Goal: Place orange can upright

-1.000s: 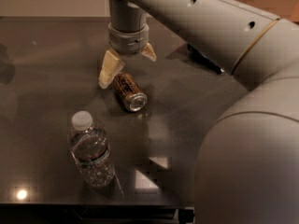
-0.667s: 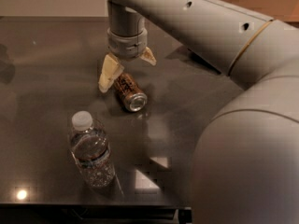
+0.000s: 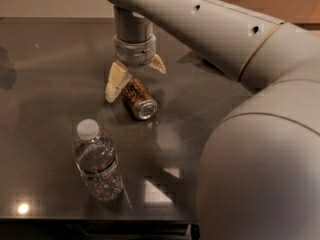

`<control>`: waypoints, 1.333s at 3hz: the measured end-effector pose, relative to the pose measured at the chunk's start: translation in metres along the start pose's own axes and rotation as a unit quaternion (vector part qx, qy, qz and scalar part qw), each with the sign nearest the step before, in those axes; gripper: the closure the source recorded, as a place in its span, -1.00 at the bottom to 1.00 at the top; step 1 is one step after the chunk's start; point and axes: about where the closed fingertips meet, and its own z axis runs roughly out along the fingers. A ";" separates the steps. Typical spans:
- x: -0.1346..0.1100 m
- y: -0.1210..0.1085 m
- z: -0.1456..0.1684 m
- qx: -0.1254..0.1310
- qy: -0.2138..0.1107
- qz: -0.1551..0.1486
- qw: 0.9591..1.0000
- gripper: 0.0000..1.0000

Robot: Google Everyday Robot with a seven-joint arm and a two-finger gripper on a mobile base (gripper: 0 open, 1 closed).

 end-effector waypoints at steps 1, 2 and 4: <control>-0.002 0.001 0.004 -0.004 0.002 -0.003 1.000 -0.65; -0.002 0.002 0.004 -0.005 0.003 -0.006 1.000 -0.19; -0.001 -0.001 -0.006 -0.010 -0.011 -0.016 1.000 0.74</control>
Offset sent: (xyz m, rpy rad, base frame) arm -0.0067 -0.0041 -0.0010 -0.0231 0.0359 0.0170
